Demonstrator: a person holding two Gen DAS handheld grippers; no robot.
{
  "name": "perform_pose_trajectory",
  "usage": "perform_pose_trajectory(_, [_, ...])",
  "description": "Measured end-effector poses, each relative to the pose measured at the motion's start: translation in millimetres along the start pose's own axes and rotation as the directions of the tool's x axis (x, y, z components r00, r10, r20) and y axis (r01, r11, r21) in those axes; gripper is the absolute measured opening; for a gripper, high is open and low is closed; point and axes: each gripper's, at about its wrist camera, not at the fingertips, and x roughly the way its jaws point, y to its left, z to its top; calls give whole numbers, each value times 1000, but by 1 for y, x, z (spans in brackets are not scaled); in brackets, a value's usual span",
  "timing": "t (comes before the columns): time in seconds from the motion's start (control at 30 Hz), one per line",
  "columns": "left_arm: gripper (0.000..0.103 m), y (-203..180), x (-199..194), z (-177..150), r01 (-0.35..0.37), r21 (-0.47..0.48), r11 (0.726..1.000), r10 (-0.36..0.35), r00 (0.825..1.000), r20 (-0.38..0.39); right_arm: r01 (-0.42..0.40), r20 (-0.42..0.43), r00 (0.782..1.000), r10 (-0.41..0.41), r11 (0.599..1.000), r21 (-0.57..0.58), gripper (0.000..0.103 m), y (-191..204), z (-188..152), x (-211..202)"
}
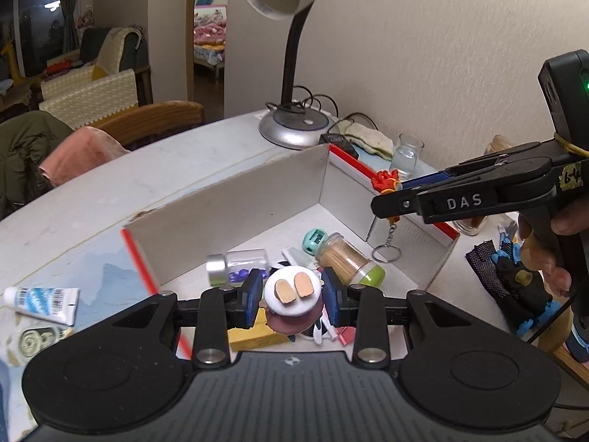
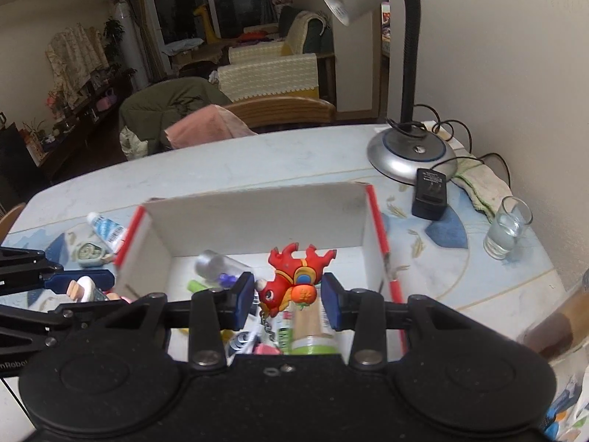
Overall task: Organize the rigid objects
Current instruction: 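Carry the doll and fish keychains in both grippers over the red box, then lower both grippers into the box and open them to release the keychains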
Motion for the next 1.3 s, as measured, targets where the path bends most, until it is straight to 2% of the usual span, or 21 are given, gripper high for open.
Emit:
perform_pose_trajectory(0.3, [33, -4, 46, 12, -23, 1, 1000, 23, 998, -60, -15, -36, 999, 15, 1000, -5, 38, -20, 16, 40])
perform_pose_trajectory(0.63, [33, 17, 82, 14, -81, -36, 996, 76, 989, -131, -71, -88, 994, 68, 997, -32, 38, -12, 30, 85])
perform_pose_trajectory(1.0, [33, 28, 100, 10, -98, -60, 993, 86, 980, -178, -83, -237, 970, 58, 992, -95, 39, -3, 17, 125])
perform_pose_trajectory(1.3, [34, 29, 107, 6, -103, -62, 993, 85, 965, -248, -88, -278, 959, 57, 991, -99, 39, -1, 14, 130])
